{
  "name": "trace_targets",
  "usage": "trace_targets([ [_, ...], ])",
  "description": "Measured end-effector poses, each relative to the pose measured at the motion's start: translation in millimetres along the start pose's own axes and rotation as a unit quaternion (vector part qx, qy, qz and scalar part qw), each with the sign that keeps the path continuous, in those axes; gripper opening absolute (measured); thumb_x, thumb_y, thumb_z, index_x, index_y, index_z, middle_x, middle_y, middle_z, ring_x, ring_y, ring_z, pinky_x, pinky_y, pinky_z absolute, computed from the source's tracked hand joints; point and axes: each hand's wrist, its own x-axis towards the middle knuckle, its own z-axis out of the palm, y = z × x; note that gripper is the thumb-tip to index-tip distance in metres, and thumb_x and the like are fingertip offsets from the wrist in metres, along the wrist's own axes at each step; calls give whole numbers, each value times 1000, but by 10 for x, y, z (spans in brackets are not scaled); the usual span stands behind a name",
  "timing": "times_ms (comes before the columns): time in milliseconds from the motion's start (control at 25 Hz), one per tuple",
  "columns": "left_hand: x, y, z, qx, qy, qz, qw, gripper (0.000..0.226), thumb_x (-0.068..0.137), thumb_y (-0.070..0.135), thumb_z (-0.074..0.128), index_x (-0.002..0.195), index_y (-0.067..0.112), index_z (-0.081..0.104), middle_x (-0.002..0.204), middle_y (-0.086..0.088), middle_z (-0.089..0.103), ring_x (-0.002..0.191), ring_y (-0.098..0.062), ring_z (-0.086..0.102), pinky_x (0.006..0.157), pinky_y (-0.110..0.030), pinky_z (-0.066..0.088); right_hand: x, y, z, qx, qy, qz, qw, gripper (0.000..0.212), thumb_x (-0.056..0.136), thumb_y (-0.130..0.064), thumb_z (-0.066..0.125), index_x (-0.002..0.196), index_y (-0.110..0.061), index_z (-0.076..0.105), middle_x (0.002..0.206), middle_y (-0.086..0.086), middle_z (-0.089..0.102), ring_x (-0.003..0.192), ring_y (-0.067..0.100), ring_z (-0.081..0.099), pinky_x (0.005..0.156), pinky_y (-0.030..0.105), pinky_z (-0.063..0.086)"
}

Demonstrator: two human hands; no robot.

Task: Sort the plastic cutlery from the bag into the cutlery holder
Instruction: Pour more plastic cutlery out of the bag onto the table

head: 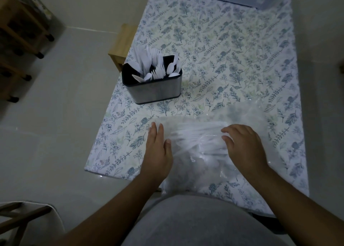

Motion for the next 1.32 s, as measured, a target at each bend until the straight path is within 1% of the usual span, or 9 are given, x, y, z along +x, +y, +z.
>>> trace_targets([
  [160,77,-39,41,-40,-19,-16,999,55,109,23,30,160,16,11,168,2,-7,154,-11,-7,125,-30,4,85,-67,-91,-37,31,-27,998,5,90,-18,72,91,-22,75,89,-2,75,91,26,66,99,43,38],
  [360,140,-47,38,-74,-31,-34,996,54,109,20,31,160,19,14,168,4,-1,153,-9,-1,120,-22,4,260,-589,-613,4,92,-95,991,7,89,-21,73,92,-24,78,91,-6,72,87,26,62,77,38,35],
  [440,122,-48,93,-102,-32,-26,994,53,109,25,30,160,19,18,168,4,4,153,-7,0,124,-27,5,279,-766,-657,-10,102,-133,986,8,87,-19,74,90,-26,78,90,-7,73,84,26,60,75,39,35],
  [560,61,-90,163,-114,-28,-16,993,54,108,27,30,160,19,18,168,4,5,153,-5,-2,127,-35,8,275,-801,-682,16,96,-120,988,11,87,-17,75,91,-27,79,87,-7,75,84,27,60,75,39,32],
  [680,4,-59,158,-124,-21,-20,992,55,108,21,34,160,19,15,167,7,5,153,-5,2,124,-24,6,241,-808,-707,18,121,-142,982,11,91,-20,72,95,-26,79,90,-10,74,84,24,60,75,38,33],
  [880,-33,-102,162,-114,-23,-8,993,59,106,11,36,160,22,15,168,7,0,153,-5,-2,122,-22,5,172,-677,-625,11,55,-77,995,20,87,-21,66,102,-29,77,97,-9,72,95,25,59,81,38,33],
  [1040,-59,-89,80,-119,-21,-10,993,65,102,0,39,160,21,18,168,8,3,150,-1,4,117,-7,10,110,-711,-623,-3,20,-80,997,42,82,-25,62,123,-25,71,119,-3,68,120,24,55,105,40,30],
  [1160,-61,-57,13,-120,2,-6,993,67,99,-7,40,158,20,25,166,10,10,146,1,13,100,9,18,140,-645,-412,-46,-33,-106,993,40,81,-23,69,121,-15,73,118,4,70,129,29,55,119,48,27],
  [1320,-4,-114,-17,-179,61,-1,982,56,97,-3,55,149,19,47,163,9,29,139,7,37,107,-21,46,209,-512,-218,-46,-126,-60,989,47,82,-22,76,127,-10,66,144,8,57,138,29,47,117,43,33],
])
